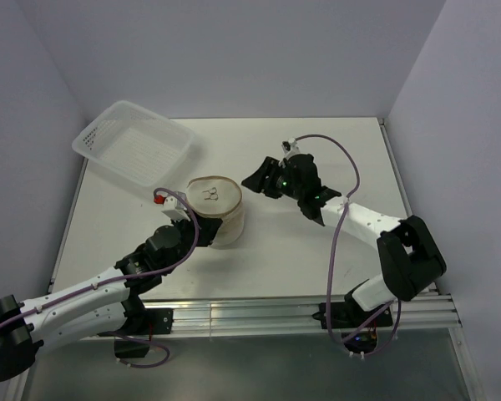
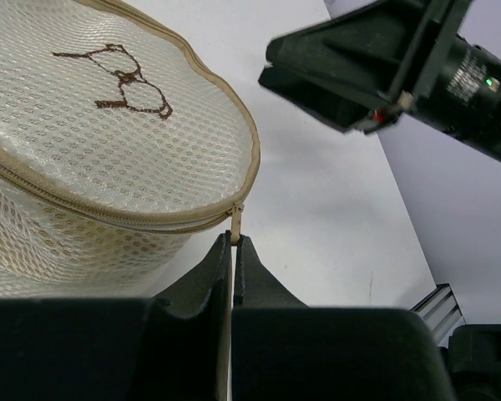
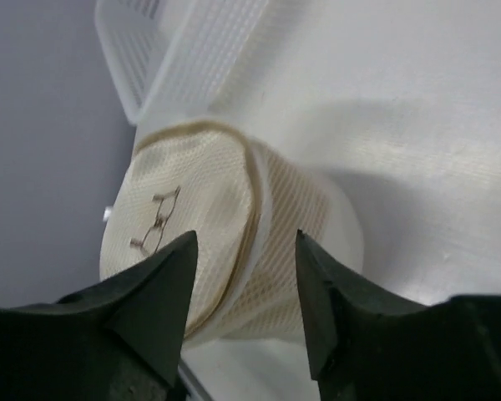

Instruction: Place the bra in the laundry bag and zip it closed

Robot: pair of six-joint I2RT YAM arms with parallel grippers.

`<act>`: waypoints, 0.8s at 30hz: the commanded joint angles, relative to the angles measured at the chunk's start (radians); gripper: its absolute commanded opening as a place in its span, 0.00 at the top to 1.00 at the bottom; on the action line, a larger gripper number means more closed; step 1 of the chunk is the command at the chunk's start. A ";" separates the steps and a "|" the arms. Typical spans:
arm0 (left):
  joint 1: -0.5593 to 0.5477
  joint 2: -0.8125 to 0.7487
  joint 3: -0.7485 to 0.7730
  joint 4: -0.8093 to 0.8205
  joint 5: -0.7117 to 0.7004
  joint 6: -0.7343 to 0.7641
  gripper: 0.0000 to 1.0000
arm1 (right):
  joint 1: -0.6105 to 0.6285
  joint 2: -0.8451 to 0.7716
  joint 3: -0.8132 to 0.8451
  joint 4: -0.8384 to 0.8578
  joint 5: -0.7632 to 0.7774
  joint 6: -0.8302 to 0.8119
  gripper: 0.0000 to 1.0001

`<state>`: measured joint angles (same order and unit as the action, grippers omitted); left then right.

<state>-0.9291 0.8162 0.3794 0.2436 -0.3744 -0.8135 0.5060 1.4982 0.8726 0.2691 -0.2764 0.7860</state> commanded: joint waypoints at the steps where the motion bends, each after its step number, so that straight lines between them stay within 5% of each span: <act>1: -0.004 0.006 0.003 0.036 -0.021 -0.009 1.00 | 0.077 -0.108 -0.033 -0.027 0.005 -0.024 0.40; 3: -0.004 0.024 0.018 0.062 -0.012 -0.004 1.00 | 0.113 -0.141 -0.114 0.018 0.017 0.027 0.30; 7: -0.004 0.052 0.026 0.092 0.015 -0.006 1.00 | 0.140 -0.174 -0.176 0.050 0.023 0.064 0.27; 13: -0.004 0.038 0.013 0.082 0.029 -0.026 1.00 | 0.147 -0.112 -0.118 0.082 -0.040 0.070 0.45; 16: -0.004 0.017 0.001 0.076 0.023 -0.027 1.00 | 0.140 -0.081 -0.074 0.071 -0.021 0.061 0.45; 20: -0.004 0.017 0.006 0.063 0.022 -0.019 1.00 | 0.132 -0.053 -0.046 0.082 -0.029 0.067 0.60; 21: -0.004 0.018 0.006 0.062 0.025 -0.018 1.00 | 0.131 -0.046 -0.040 0.082 -0.029 0.067 0.67; 22: -0.004 0.020 0.006 0.062 0.023 -0.016 1.00 | 0.129 -0.044 -0.037 0.082 -0.029 0.065 0.90; 24: -0.004 0.018 0.009 0.050 0.020 -0.013 1.00 | 0.114 -0.044 -0.034 0.082 -0.023 0.058 1.00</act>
<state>-0.9291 0.8459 0.3798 0.2825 -0.3592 -0.8326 0.6388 1.4483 0.7906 0.3099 -0.3058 0.8516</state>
